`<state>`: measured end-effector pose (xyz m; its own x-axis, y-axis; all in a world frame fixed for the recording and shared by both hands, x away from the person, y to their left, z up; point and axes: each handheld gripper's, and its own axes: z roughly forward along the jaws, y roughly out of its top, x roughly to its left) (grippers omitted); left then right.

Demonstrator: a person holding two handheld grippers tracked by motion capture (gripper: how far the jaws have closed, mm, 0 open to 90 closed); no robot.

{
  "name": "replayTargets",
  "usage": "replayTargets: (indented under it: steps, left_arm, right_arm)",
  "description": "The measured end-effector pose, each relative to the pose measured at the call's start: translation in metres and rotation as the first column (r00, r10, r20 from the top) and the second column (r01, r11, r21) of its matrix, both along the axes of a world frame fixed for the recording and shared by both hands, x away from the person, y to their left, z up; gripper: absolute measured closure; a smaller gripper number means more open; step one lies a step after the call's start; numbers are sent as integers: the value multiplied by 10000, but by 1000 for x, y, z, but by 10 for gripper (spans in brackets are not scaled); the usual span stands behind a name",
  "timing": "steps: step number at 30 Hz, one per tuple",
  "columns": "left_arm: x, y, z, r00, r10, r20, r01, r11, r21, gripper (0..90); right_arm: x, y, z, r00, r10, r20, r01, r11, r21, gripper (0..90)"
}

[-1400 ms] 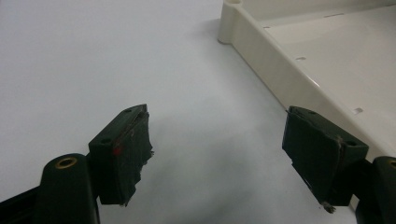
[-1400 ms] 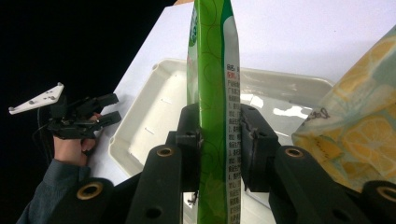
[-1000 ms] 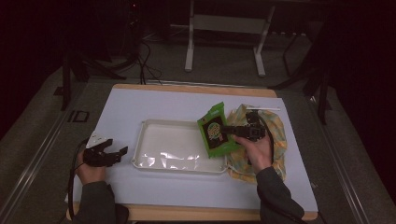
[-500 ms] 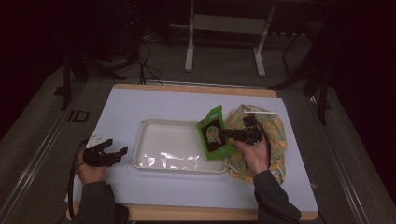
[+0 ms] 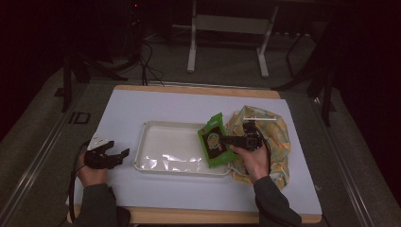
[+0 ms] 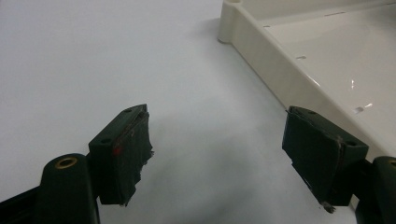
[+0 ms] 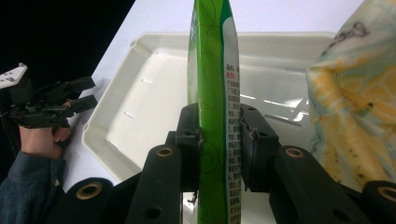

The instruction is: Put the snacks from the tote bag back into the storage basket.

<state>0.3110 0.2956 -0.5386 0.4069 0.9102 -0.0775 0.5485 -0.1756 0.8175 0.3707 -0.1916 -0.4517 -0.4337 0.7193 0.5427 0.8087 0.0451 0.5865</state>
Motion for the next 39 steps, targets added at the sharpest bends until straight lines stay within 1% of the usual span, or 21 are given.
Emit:
replayTargets:
  steps: [6, 11, 17, 26, 30, 31, 36, 39]
  left_arm:
    - [0, 0, 0, 10000, -1, -1, 1, 10000, 6, 240]
    - [0, 0, 0, 10000, -5, -6, 5, 10000, 9, 239]
    - [0, 0, 0, 10000, -2, -4, 2, 10000, 6, 239]
    - [0, 0, 0, 10000, 3, -2, -3, 10000, 14, 239]
    - [0, 0, 0, 10000, 13, 9, -13, 10000, 11, 240]
    - [1, 0, 0, 10000, 4, -6, -4, 10000, 26, 239]
    - [0, 0, 0, 10000, 5, -9, -5, 10000, 60, 239]
    - [0, 0, 0, 10000, 3, -10, -3, 10000, 67, 239]
  right_arm:
    - [-2, 1, -3, 10000, -71, 25, 71, 10000, -42, 716]
    - [-3, 2, -6, 9999, -104, 59, 105, 9998, -191, 716]
    - [-3, 2, -11, 9999, -167, -36, 167, 9997, -163, 713]
    - [-8, 2, -18, 9998, -199, -35, 198, 9992, -341, 700]
    - [-10, 1, -18, 9997, -237, -37, 235, 9991, -344, 698]
    - [-11, 1, -18, 9997, -253, 10, 254, 9986, -463, 685]
    - [-14, 1, -18, 9997, -251, 65, 255, 9975, -659, 646]
    - [-18, 0, -17, 9995, -226, 199, 243, 9958, -888, 620]
